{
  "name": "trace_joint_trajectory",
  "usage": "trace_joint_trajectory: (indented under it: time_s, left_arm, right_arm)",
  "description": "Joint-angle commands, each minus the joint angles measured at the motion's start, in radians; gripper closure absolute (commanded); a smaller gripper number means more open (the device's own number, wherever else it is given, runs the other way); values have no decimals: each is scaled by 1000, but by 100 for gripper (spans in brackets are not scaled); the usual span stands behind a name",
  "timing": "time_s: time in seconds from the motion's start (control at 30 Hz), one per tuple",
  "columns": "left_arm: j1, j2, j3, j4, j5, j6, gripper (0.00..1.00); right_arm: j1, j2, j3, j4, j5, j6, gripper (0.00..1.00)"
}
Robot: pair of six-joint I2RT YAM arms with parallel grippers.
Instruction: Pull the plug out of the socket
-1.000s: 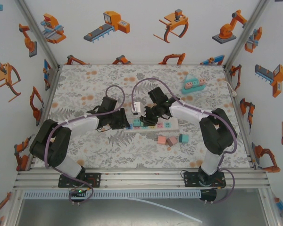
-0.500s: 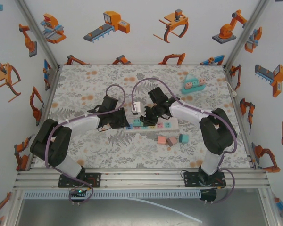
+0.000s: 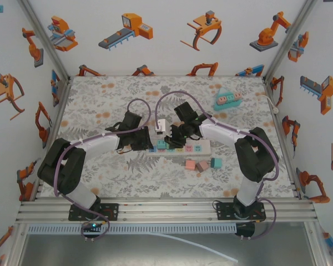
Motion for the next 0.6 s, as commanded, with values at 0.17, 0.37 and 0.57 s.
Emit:
trace_joint_trajectory:
  time_s: [0.17, 0.37, 0.57]
  left_arm:
    - [-31, 90, -38, -132, -121, 46, 59]
    - [-31, 86, -32, -141, -129, 36, 60]
    - [-31, 74, -35, -140, -129, 29, 59]
  right_arm:
    - [14, -78, 34, 38, -70, 22, 94]
    - [14, -95, 18, 44, -58, 22, 96]
    - [14, -107, 5, 45, -47, 22, 96]
